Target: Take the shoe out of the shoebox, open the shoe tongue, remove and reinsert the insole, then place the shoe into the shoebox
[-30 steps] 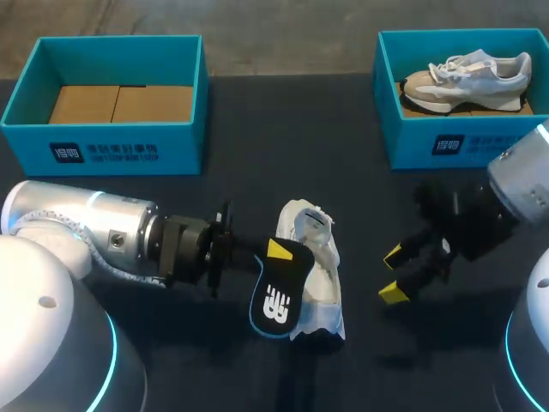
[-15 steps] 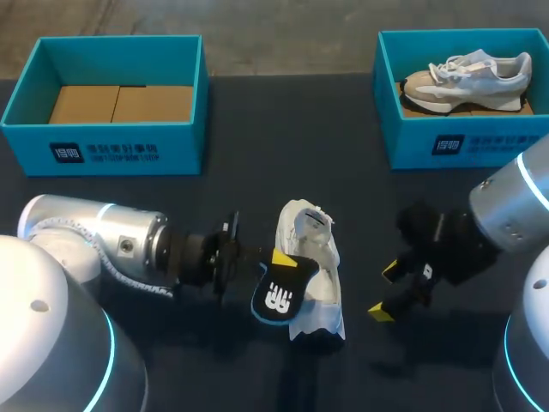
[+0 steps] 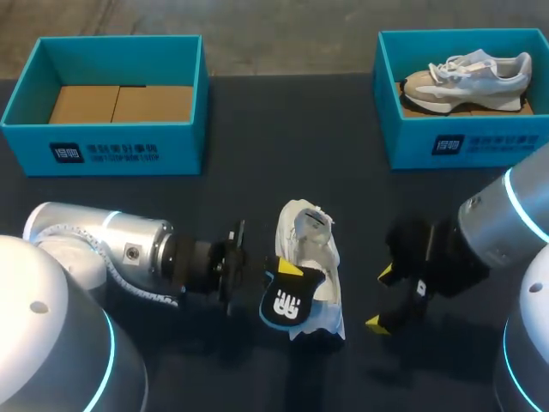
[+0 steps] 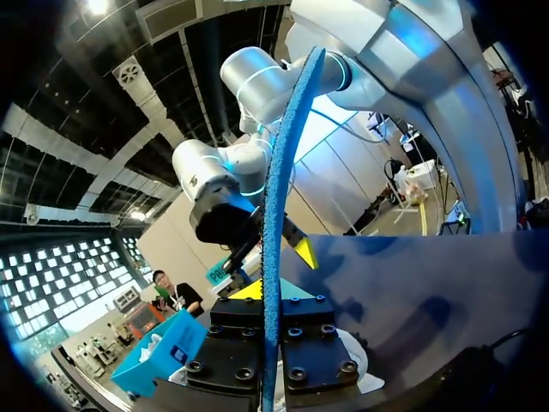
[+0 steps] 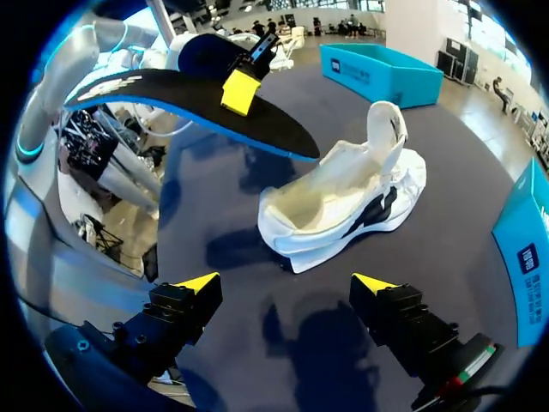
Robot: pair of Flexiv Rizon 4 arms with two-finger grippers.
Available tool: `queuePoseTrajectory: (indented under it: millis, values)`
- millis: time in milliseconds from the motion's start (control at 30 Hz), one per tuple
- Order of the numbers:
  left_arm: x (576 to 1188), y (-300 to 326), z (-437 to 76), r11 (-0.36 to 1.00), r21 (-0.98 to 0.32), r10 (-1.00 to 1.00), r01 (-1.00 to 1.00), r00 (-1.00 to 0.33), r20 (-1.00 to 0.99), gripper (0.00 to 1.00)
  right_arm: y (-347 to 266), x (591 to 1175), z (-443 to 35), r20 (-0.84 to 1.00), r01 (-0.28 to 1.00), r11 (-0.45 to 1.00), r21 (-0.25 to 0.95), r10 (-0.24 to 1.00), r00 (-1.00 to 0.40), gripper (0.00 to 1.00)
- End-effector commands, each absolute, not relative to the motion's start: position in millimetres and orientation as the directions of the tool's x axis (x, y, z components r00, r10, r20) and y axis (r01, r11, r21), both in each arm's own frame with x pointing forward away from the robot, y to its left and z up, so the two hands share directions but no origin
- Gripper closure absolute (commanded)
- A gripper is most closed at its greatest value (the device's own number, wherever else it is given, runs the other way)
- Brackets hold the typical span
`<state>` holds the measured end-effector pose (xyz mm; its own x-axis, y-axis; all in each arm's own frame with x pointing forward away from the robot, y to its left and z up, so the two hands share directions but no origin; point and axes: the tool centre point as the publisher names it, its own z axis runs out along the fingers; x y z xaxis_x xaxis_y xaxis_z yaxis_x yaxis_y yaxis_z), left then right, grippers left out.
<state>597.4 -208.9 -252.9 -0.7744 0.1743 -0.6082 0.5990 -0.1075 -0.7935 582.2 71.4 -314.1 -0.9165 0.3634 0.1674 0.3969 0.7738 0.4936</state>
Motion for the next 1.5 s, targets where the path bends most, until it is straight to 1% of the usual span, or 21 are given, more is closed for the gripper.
queuePoseTrajectory:
  millis: [33,267,500,1000,1333,1500]
  values:
    - [588.9,-212.7,-253.7,-0.108,-0.791,0.162,0.602,-0.775,-0.611,1.00,74.2,576.4,-330.8,0.140,0.382,0.775,0.504,0.364,-0.921,0.00]
    - [582.4,-220.2,-257.6,-0.154,-0.793,0.183,0.589,-0.772,-0.609,1.00,71.7,576.7,-344.4,0.099,0.340,0.782,0.523,0.341,-0.935,0.00]
    - [585.5,-230.9,-262.0,-0.190,-0.796,0.202,0.574,-0.771,-0.604,1.00,69.6,576.6,-353.6,0.082,0.326,0.785,0.527,0.335,-0.939,0.00]
    - [586.6,-237.2,-266.7,-0.200,-0.806,0.214,0.557,-0.778,-0.591,1.00,69.6,576.6,-353.6,0.082,0.326,0.785,0.527,0.335,-0.939,0.00]
    - [593.7,-243.5,-274.8,-0.227,-0.814,0.190,0.535,-0.795,-0.576,1.00,71.4,579.9,-356.4,0.052,0.279,0.789,0.547,0.301,-0.952,0.00]
    - [595.5,-245.4,-275.5,-0.234,-0.813,0.189,0.534,-0.795,-0.576,1.00,74.0,586.2,-360.0,0.050,0.296,0.794,0.531,0.319,-0.947,0.00]
